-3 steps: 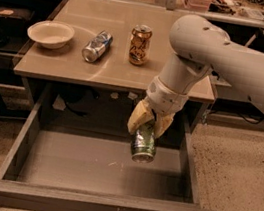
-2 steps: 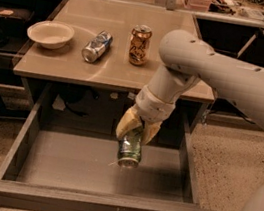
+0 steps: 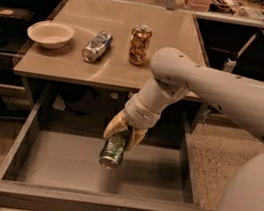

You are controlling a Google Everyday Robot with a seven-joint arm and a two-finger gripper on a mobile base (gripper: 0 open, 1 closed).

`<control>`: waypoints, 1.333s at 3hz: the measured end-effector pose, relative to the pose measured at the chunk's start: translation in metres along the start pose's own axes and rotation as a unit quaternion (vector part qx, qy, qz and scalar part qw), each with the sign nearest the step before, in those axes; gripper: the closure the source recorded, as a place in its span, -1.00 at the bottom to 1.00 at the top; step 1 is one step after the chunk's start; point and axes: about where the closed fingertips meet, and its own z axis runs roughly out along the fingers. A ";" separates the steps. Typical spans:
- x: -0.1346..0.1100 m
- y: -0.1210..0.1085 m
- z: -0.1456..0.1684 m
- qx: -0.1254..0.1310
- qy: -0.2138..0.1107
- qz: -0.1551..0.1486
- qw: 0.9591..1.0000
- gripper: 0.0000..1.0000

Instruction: Place green can into top drawer

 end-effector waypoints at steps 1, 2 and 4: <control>-0.002 0.001 0.001 -0.002 -0.003 0.002 1.000 1.00; -0.003 0.002 0.026 -0.010 0.003 0.015 1.000 1.00; -0.021 -0.014 0.056 -0.038 -0.051 0.102 0.993 1.00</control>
Offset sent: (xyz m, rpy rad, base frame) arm -0.0091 0.0298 -0.0525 0.0236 0.0529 -0.0645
